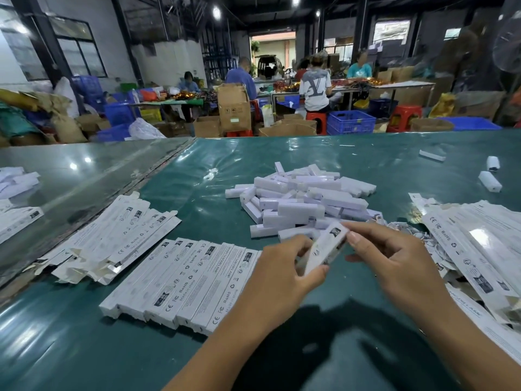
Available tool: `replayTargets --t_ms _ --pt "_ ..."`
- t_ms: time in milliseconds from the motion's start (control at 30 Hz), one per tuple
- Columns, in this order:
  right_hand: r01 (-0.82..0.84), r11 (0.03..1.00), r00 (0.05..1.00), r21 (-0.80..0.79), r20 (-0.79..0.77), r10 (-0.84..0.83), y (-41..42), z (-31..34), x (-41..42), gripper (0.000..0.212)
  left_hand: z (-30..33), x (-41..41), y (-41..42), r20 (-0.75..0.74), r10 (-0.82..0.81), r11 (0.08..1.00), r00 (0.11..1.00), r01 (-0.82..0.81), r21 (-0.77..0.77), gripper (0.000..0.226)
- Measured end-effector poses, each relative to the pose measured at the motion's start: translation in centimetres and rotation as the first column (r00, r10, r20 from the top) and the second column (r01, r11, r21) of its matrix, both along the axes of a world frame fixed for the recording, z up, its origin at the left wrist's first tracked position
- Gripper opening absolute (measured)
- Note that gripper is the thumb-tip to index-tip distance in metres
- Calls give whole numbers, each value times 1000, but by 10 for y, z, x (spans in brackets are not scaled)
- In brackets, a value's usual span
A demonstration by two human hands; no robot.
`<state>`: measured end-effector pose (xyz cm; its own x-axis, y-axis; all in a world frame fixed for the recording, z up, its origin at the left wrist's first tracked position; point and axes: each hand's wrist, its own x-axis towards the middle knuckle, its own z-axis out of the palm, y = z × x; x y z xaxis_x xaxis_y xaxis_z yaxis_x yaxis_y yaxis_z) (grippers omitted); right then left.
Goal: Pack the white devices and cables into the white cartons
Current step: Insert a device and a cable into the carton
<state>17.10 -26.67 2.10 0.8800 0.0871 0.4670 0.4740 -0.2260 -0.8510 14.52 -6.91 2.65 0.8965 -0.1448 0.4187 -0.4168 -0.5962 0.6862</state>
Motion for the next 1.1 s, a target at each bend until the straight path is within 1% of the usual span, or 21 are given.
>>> replayTargets --t_ms 33,100,133,200,267,333,367,400,433,467,567,633,700,733,800,833,900,967,1000,1067,1100 --pt "-5 999 1000 -35 2 5 -1 1 0 32 10 1 7 31 21 1000 999 -20 -16 16" --pt "65 984 997 -167 57 -56 -1 2 -2 38 30 5 27 56 75 995 996 -72 -70 16" --pt "105 965 992 -241 95 -84 -1 2 -3 37 39 7 41 42 128 991 991 -126 -34 18" --pt "146 939 984 -311 141 -106 1 0 -2 27 51 15 76 -38 291 943 956 -279 182 12" --pt "166 926 982 -340 147 -122 1 -2 0 20 48 23 120 -123 501 807 857 -411 424 16" --pt "171 915 981 -365 147 -124 0 -3 2 18 34 24 164 -150 697 634 701 -507 584 25" --pt "172 912 981 -373 152 -122 0 -4 2 17 23 23 182 -155 764 568 626 -541 620 29" --pt "172 910 981 -378 153 -122 0 -4 2 15 13 22 197 -163 809 525 565 -570 632 31" --pt "174 907 981 -383 150 -125 0 -4 3 14 5 20 206 -178 834 506 522 -595 624 32" --pt "182 902 980 -392 145 -134 0 -4 4 13 0 19 212 -202 840 510 503 -609 608 32" --pt "259 851 966 -457 130 -225 -6 -4 9 12 -4 18 217 -245 830 541 502 -613 576 32" --pt "350 762 933 -545 129 -337 -15 -3 13 18 -2 19 214 -260 826 549 500 -606 576 34" --pt "400 620 888 -676 117 -445 -28 -1 15 25 -2 19 213 -286 818 563 499 -596 573 39" --pt "400 516 863 -757 122 -490 -35 0 16 28 -1 18 212 -286 816 566 503 -592 574 41" --pt "344 301 821 -889 128 -557 -48 2 17 37 -1 18 210 -262 809 569 526 -588 575 44" --pt "309 242 805 -920 117 -582 -53 3 17 41 -1 19 211 -256 806 572 534 -591 569 45" --pt "270 208 782 -940 87 -618 -61 4 19 44 -1 19 211 -266 799 584 540 -592 555 48" --pt "239 229 778 -944 45 -627 -67 4 21 39 -2 19 209 -259 799 583 543 -592 557 51" --pt "226 256 781 -940 17 -624 -69 4 22 36 -2 19 206 -222 810 560 542 -606 564 53" --pt "203 323 794 -924 -37 -606 -74 7 23 36 0 23 191 -59 821 500 567 -667 552 53" --pt "182 349 805 -919 -65 -589 -76 10 21 39 1 25 179 19 792 517 610 -687 511 49"
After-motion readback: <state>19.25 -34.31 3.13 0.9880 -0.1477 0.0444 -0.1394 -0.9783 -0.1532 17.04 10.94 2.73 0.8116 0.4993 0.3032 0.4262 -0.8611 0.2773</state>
